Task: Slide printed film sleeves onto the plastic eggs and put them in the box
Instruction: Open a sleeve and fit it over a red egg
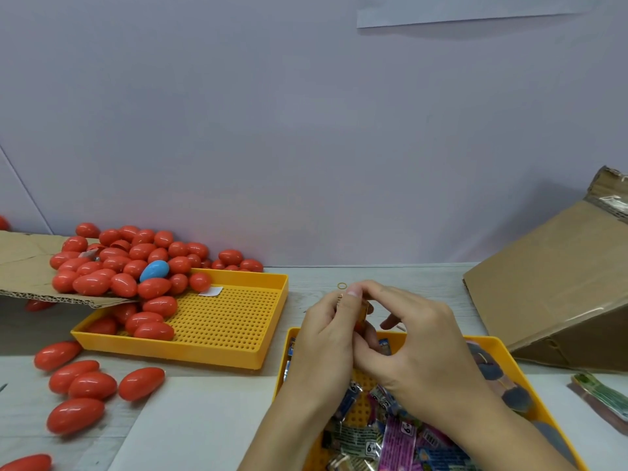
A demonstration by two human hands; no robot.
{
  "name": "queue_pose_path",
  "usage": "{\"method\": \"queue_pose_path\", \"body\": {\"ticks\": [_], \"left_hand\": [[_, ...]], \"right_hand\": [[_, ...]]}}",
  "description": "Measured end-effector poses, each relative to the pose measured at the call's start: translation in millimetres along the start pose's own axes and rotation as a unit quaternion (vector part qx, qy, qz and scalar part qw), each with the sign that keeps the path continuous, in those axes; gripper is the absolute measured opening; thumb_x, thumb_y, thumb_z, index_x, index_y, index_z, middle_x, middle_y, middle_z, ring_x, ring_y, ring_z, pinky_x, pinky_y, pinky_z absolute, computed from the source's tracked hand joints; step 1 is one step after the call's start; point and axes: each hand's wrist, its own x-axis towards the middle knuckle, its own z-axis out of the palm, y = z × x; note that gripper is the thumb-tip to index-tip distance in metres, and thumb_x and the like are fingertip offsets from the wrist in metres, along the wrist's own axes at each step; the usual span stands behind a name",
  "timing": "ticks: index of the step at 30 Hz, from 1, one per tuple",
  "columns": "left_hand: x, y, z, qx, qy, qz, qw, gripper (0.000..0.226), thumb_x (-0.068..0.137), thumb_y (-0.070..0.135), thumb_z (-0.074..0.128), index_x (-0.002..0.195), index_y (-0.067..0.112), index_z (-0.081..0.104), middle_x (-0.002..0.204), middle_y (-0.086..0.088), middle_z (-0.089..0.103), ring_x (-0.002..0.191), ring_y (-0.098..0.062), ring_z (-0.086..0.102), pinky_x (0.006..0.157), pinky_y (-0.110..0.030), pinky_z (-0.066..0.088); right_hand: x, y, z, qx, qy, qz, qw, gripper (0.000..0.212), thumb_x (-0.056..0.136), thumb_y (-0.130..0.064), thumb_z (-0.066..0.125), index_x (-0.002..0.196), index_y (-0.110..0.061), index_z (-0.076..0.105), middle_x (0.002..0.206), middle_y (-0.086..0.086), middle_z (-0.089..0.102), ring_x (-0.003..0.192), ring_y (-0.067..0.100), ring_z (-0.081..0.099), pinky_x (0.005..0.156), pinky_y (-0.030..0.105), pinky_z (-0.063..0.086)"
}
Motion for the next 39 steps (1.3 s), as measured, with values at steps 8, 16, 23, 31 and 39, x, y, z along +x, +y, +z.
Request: {"method": "queue_pose_path", "body": {"ticks": [8, 16, 23, 31, 39], "left_hand": [[0.5, 4.0, 0.5, -0.13, -0.028, -0.051, 0.99, 0.039, 0.093, 0.045, 0.048, 0.084, 0.017, 0.074, 0.061, -0.008, 0.054, 0.058, -0.017, 0.054, 0.062, -0.031, 0.05], [3.4, 5.8, -2.1, -0.139, 0.041, -0.046, 0.988, 0.03, 0.09, 0.025, 0.063, 0.1, -0.003, 0.066, 0.075, -0.015, 0.064, 0.061, -0.027, 0.064, 0.053, -0.03, 0.053], [-0.8, 16.5, -3.6, -0.311, -0.052, -0.132, 0.94, 0.038, 0.09, 0.021, 0.047, 0.108, -0.008, 0.061, 0.072, -0.022, 0.061, 0.059, -0.029, 0.065, 0.057, -0.033, 0.058], [1.5, 10.0, -3.9, -0.273, -0.022, -0.139, 0.952, 0.04, 0.093, 0.029, 0.052, 0.084, -0.001, 0.077, 0.092, -0.029, 0.071, 0.08, -0.038, 0.073, 0.072, -0.04, 0.063], [4.8, 6.1, -3.9, -0.171, 0.063, -0.062, 0.981, 0.033, 0.076, 0.021, 0.076, 0.094, -0.005, 0.067, 0.089, -0.018, 0.071, 0.083, -0.03, 0.072, 0.069, -0.035, 0.06]], "right_hand": [[1.1, 0.5, 2.2, 0.04, -0.02, 0.006, 0.999, 0.024, 0.085, -0.028, 0.064, 0.108, -0.032, 0.062, 0.087, -0.005, 0.067, 0.08, 0.016, 0.065, 0.07, 0.029, 0.052], [-1.1, 6.7, 4.6, 0.052, 0.029, 0.039, 0.997, 0.028, 0.084, -0.032, 0.067, 0.111, -0.036, 0.063, 0.099, -0.02, 0.067, 0.097, 0.002, 0.064, 0.076, 0.018, 0.054], [-1.8, 3.9, 4.6, 0.079, 0.051, 0.06, 0.994, 0.045, 0.079, -0.038, 0.077, 0.122, -0.034, 0.064, 0.105, -0.026, 0.067, 0.106, -0.004, 0.061, 0.083, 0.015, 0.051], [-0.9, 6.4, 4.0, 0.066, 0.049, 0.057, 0.995, 0.041, 0.081, -0.023, 0.077, 0.121, -0.022, 0.067, 0.104, -0.022, 0.067, 0.1, -0.01, 0.06, 0.079, 0.004, 0.045], [0.9, 6.7, 1.7, 0.053, 0.025, 0.066, 0.996, 0.05, 0.082, -0.045, 0.058, 0.129, -0.027, 0.061, 0.109, -0.031, 0.059, 0.108, -0.01, 0.054, 0.085, 0.011, 0.046]]}}
